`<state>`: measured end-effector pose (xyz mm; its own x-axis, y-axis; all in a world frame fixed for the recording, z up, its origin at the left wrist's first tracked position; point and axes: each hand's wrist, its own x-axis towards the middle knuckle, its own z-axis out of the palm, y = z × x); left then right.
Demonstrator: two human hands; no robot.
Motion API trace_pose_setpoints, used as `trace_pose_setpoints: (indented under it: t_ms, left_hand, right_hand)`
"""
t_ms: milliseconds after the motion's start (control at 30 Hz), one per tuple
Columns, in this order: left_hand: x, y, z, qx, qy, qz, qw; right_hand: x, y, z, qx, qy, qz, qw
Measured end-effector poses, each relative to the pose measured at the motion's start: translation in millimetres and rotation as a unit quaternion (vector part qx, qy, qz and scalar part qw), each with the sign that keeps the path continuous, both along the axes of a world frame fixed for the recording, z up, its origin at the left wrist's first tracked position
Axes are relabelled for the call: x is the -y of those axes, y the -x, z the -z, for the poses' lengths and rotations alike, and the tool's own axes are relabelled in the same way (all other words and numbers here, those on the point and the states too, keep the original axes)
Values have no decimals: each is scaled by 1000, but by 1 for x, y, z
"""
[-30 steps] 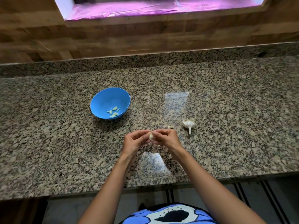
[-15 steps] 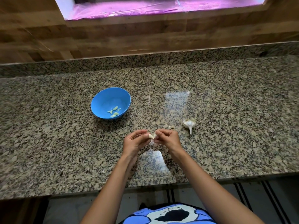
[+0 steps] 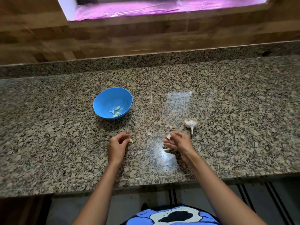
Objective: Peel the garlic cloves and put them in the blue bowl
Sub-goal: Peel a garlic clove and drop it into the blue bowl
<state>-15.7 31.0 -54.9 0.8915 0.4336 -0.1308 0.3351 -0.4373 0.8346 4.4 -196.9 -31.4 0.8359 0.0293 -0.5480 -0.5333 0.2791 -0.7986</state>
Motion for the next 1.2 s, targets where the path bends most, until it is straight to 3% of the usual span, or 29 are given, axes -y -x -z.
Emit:
trace_pose_setpoints:
  t_ms: [100,167,233,333,400,567,733,833,900,933,967,1000,1067,1100,1200]
  left_hand:
    - [15,3,-1,64,-161,52,984]
    - [39,-5,-3,86,-170,152,970]
    - [63,-13,4,14,-158,234,959]
    - [86,-16,19,-82,-189,274,939]
    - [97,-12,23,-72,-219,319,919]
    - [99,-1,20,40,-196,439,876]
    - [56,19,12,158,-283,430,843]
    - [44,26,11,160,-311,357,866]
    - [53,28,4,97,-237,242,936]
    - [59,29,-1,49,-156,154,974]
    - [64,29,-6,-6,-40,59,997]
    - [67,30,-11,-45,108,-29,993]
    - [67,35,-18,-50,393,-157,905]
    - [64,41,-20,-26,475,-199,857]
    - [46,72,-22,46,556,-300,774]
  right_hand:
    - [3,3,2,6,31,0,999]
    - [4,6,3,11,42,8,999]
    - [6,11,5,3,51,29,998]
    - [11,15,10,-9,62,77,995]
    - [16,16,12,-7,75,111,991]
    - [22,20,15,-8,70,152,986]
    - [26,21,11,14,74,122,990]
    - [27,22,12,15,72,90,993]
    - [25,23,13,16,74,66,995]
    - [23,24,14,18,75,51,996]
    - [20,24,14,20,73,31,997]
    - [15,25,13,23,67,9,997]
    - [2,26,10,29,51,-37,998]
    - [-7,28,8,34,39,-60,997]
    - [-46,38,1,50,10,-141,989]
